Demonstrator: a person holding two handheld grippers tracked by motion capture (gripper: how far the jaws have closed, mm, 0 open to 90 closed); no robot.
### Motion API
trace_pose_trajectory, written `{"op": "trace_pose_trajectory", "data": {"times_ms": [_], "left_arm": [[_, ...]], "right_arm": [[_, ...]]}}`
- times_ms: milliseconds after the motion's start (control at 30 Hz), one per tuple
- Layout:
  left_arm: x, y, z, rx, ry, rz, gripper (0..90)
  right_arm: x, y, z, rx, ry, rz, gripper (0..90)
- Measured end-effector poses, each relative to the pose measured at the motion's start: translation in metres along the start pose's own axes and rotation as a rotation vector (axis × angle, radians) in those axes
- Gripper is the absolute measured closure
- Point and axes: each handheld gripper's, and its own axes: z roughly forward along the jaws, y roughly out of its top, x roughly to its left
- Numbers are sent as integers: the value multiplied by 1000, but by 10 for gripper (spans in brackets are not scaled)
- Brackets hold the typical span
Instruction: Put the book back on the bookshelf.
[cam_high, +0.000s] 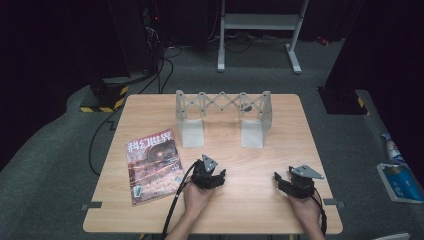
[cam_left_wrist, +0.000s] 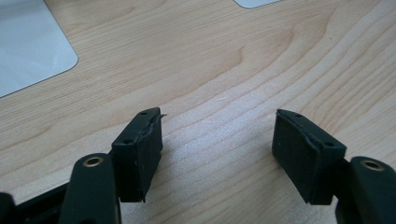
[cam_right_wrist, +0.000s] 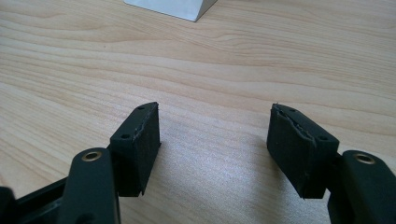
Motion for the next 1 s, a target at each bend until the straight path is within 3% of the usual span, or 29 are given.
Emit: {"op": "trace_pose_trajectory", "data": {"times_ms": [1000], "left_arm": [[0, 2, -2, 15, -31, 27, 336]], "right_arm": [[0, 0, 0, 0, -1, 0, 348]]}}
